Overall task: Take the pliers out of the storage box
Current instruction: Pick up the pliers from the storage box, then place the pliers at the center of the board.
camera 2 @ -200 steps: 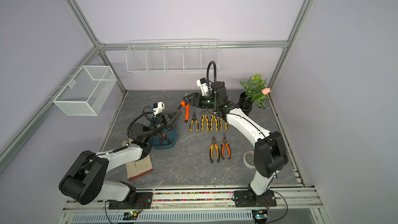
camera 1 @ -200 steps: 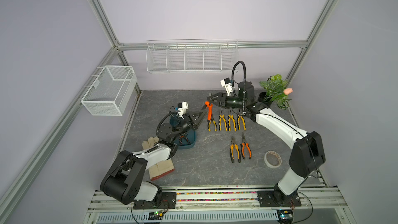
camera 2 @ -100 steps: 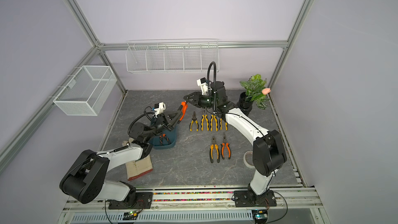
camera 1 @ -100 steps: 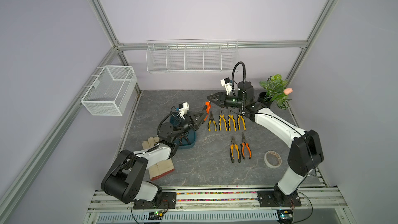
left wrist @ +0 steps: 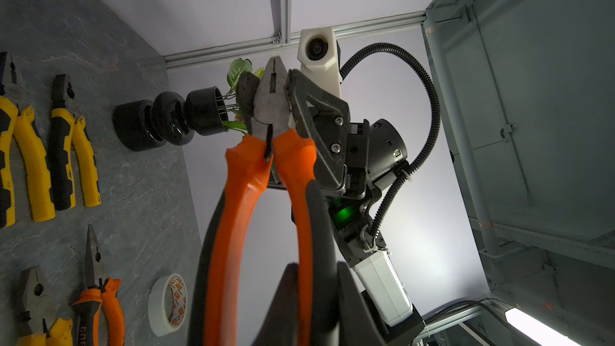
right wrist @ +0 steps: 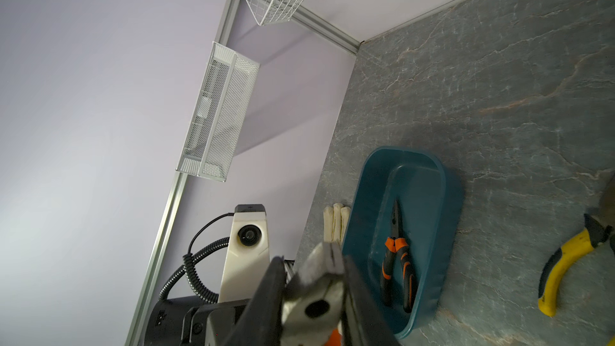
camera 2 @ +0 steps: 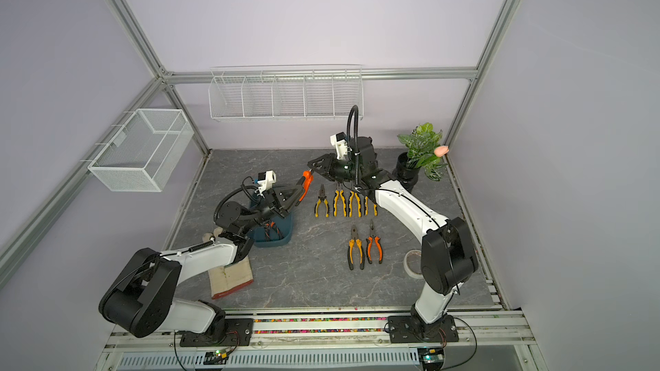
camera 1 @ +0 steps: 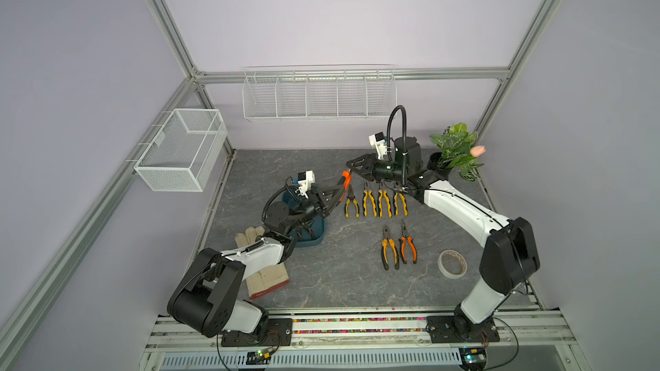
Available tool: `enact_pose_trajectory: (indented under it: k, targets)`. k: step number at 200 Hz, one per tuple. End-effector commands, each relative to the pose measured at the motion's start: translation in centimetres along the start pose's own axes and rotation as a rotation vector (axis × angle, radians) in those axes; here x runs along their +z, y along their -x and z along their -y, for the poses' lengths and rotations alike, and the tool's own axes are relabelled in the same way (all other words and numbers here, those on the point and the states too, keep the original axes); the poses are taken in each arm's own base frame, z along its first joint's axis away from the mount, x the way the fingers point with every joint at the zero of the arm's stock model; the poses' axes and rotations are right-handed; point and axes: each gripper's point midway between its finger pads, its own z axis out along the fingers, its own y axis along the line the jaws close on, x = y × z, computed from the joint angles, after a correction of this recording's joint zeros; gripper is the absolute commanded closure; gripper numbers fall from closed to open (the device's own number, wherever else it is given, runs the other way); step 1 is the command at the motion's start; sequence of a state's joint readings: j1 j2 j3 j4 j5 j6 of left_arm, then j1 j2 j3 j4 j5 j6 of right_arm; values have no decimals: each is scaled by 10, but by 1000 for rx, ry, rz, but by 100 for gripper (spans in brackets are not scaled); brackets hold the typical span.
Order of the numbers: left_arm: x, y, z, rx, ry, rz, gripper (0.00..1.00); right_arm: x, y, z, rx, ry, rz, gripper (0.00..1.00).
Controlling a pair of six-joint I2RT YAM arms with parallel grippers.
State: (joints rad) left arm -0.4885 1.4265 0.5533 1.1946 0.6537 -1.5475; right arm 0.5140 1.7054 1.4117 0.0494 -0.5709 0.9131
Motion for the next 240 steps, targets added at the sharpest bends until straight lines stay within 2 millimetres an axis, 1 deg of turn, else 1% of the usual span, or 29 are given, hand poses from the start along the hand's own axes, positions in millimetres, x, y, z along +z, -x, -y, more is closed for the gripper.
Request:
enact_pose_trajectory:
  k: [1, 30, 39, 60, 77, 94, 104, 128, 133, 136, 157, 177, 194, 209, 220, 240]
  targets:
    - [4, 2, 38, 67, -75, -5, 82, -9, -8, -5, -78, -48, -2, 93]
    - [0, -2, 27, 87, 5, -10, 63, -21, -4, -12, -104, -77, 24, 93]
    - [-2, -3, 23, 95, 39, -12, 60, -24, -3, -15, -111, -83, 32, 94]
    - [-6, -7, 17, 115, 94, -19, 48, -31, -1, -20, -129, -111, 37, 93]
    - [-10, -10, 15, 123, 128, -25, 38, -36, -2, -16, -140, -153, 29, 93]
    - [-13, -14, 16, 154, 166, -38, 35, -42, -2, -15, -158, -184, 36, 93]
    - [-17, -16, 12, 167, 217, -48, 33, -46, -2, -14, -168, -200, 39, 93]
    - [-26, -22, 7, 205, 305, -78, 33, -52, -4, -15, -184, -218, 45, 93]
    - [-29, -25, 4, 191, 324, -85, 33, -54, -5, -14, -182, -221, 45, 93]
    - [-30, -25, 4, 220, 332, -93, 33, -54, -5, -15, -184, -221, 46, 93]
    - [-47, -29, -7, 264, 455, -98, 33, -60, -10, -12, -180, -238, 37, 93]
    - [-69, -27, -19, 336, 611, -91, 34, -68, -20, -4, -180, -281, 15, 94]
    - [-80, -27, -23, 364, 671, -85, 35, -75, -35, 3, -170, -310, -25, 93]
    - [-85, -25, -25, 372, 687, -66, 35, -76, -54, 13, -163, -343, -74, 93]
    - [-87, -23, -28, 379, 698, -50, 36, -73, -73, 20, -157, -364, -128, 94]
    - [-89, -21, -35, 382, 715, -36, 37, -66, -108, 43, -141, -430, -227, 94]
